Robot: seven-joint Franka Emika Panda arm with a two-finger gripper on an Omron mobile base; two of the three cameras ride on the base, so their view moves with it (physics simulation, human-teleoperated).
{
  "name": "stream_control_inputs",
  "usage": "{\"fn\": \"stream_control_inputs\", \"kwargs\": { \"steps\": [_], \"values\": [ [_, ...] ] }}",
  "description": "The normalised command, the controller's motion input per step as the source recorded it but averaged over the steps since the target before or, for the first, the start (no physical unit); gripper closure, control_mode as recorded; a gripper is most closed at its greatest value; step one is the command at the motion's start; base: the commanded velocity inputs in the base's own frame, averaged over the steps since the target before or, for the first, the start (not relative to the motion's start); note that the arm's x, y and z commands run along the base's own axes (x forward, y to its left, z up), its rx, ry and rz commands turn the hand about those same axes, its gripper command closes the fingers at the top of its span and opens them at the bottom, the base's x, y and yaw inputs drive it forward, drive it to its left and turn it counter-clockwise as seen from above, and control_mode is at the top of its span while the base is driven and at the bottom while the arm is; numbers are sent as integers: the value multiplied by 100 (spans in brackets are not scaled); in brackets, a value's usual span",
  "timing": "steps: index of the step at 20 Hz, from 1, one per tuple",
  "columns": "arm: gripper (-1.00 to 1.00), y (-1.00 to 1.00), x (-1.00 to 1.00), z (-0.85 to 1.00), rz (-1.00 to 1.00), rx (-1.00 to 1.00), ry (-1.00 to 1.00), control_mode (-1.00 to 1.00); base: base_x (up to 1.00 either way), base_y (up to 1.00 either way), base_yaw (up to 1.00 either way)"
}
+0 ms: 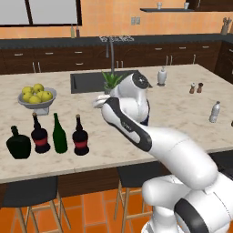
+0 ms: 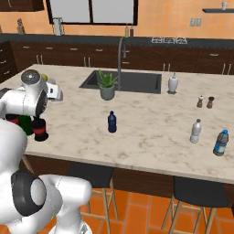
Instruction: Move the plastic bottles in the middle to the plastics group, and the glass bottles in the middle to the glass group.
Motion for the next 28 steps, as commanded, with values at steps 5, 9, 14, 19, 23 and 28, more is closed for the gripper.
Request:
{"fn": "stream_control_inputs", "kwargs": {
  "steps": [5, 9, 14, 19, 23, 28],
  "values": [
    [-100, -88, -23, 7, -28, 0, 25, -100, 0, 0, 0],
    [-100, -96, -10, 0, -28, 0, 32, -100, 0, 0, 0],
    [-100, -96, -2, -2, -24, 0, 34, -100, 0, 0, 0],
    [-100, -59, 35, -28, -31, -6, 30, -100, 0, 0, 0],
    [-100, -31, 63, -41, -22, -11, 17, -100, 0, 0, 0],
    [-100, -32, 47, -39, -8, -4, 0, -100, 0, 0, 0]
  ]
}}
